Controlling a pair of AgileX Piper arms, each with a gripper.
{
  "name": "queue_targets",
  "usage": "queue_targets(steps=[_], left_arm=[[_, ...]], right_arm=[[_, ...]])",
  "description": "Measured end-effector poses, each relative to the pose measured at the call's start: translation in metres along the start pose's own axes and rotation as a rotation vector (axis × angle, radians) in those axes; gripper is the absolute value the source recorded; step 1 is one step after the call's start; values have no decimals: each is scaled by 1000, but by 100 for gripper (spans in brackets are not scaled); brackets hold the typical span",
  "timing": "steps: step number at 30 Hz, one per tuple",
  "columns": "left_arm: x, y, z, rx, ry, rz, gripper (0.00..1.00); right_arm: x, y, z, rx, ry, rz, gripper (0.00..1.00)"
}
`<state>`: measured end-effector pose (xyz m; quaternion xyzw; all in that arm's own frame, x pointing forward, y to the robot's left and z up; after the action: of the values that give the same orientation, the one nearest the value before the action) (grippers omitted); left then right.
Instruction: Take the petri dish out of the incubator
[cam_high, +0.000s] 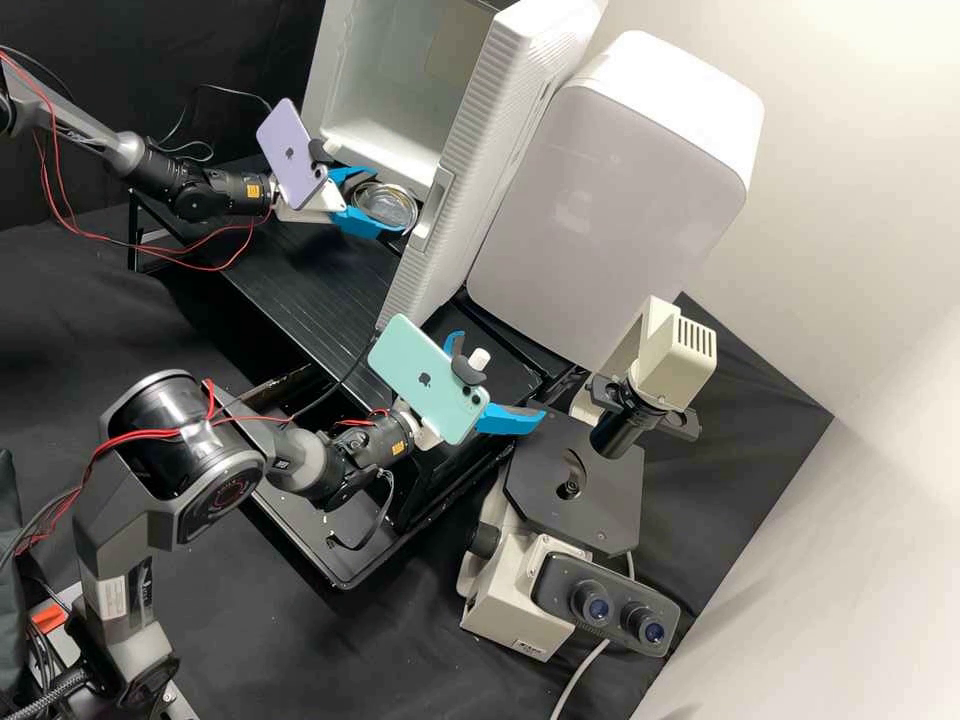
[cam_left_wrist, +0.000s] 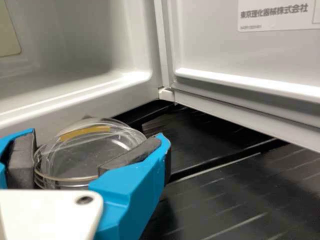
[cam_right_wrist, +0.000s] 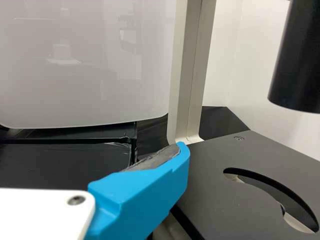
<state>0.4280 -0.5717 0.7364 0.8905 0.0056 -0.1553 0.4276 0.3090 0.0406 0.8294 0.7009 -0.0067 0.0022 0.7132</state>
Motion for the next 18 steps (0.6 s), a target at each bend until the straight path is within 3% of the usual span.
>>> queue_targets(steps=[18], left_arm=[[22,-5,0,50,19,4,100]], right_arm=[[0,0,0,0,0,0,100]])
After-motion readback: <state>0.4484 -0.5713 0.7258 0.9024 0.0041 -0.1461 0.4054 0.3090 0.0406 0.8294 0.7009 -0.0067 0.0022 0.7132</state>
